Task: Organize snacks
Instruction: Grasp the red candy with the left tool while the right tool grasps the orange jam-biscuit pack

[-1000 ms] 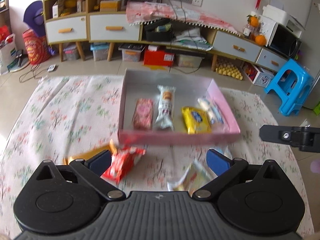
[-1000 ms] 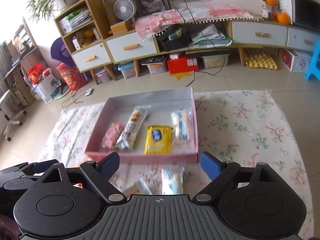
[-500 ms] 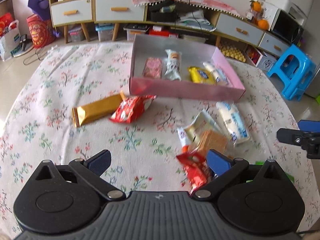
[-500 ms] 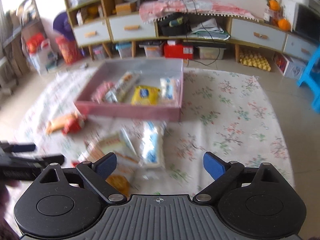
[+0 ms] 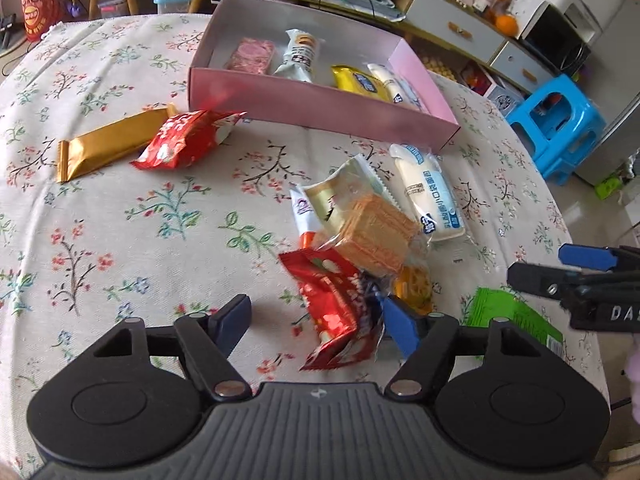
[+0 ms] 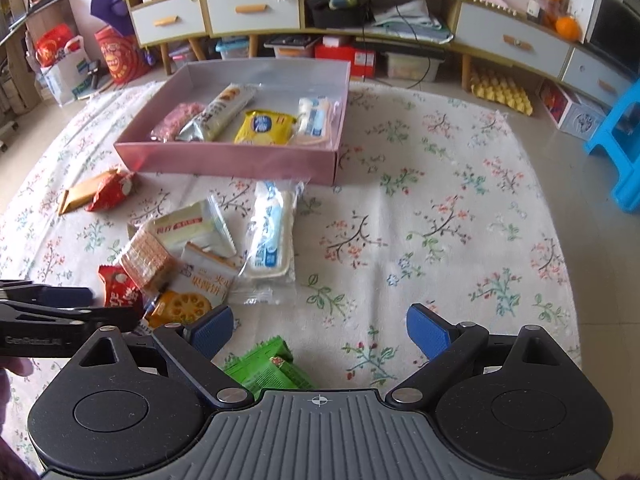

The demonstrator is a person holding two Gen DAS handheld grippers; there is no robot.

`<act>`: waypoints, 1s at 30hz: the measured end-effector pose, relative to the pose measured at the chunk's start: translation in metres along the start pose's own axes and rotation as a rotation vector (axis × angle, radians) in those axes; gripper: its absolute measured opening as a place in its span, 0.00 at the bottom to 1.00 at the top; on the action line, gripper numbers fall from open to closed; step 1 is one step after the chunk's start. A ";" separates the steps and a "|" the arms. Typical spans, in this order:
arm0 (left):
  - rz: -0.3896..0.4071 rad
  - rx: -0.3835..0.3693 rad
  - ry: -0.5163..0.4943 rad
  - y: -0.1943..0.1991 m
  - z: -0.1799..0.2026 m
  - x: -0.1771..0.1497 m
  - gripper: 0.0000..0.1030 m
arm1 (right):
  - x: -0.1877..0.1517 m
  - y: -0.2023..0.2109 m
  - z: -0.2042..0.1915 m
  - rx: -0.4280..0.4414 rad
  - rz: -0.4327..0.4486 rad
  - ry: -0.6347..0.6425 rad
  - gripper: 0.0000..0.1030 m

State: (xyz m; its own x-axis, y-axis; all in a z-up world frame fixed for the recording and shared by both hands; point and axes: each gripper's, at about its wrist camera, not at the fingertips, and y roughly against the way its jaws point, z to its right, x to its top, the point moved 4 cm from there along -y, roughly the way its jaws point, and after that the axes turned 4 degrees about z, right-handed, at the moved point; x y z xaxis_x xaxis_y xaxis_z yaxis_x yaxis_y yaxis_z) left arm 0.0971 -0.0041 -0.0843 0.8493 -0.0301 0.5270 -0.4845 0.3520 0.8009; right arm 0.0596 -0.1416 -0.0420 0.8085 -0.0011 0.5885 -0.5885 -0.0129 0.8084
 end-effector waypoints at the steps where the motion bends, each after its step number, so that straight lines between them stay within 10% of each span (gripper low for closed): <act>1: 0.000 -0.001 -0.002 -0.001 0.001 0.001 0.63 | 0.000 -0.001 -0.001 -0.001 -0.004 0.004 0.92; 7: -0.012 -0.008 0.007 0.001 -0.002 0.004 0.30 | 0.000 -0.007 -0.009 0.011 -0.022 0.010 0.92; 15: -0.038 0.023 -0.011 0.014 -0.021 0.005 0.24 | 0.001 -0.016 -0.018 0.106 -0.051 -0.072 0.92; 24: 0.014 0.108 -0.037 0.033 -0.051 0.002 0.30 | 0.006 -0.035 -0.032 0.224 -0.115 -0.220 0.85; 30: 0.052 0.116 -0.030 0.036 -0.054 0.003 0.55 | 0.006 -0.049 -0.049 0.253 -0.177 -0.224 0.53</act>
State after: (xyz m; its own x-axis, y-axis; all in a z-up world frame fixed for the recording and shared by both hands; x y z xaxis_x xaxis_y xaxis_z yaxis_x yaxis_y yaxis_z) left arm 0.0934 0.0590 -0.0689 0.8166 -0.0434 0.5755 -0.5500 0.2437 0.7988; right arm 0.0928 -0.0917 -0.0782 0.8953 -0.1953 0.4004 -0.4421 -0.2785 0.8526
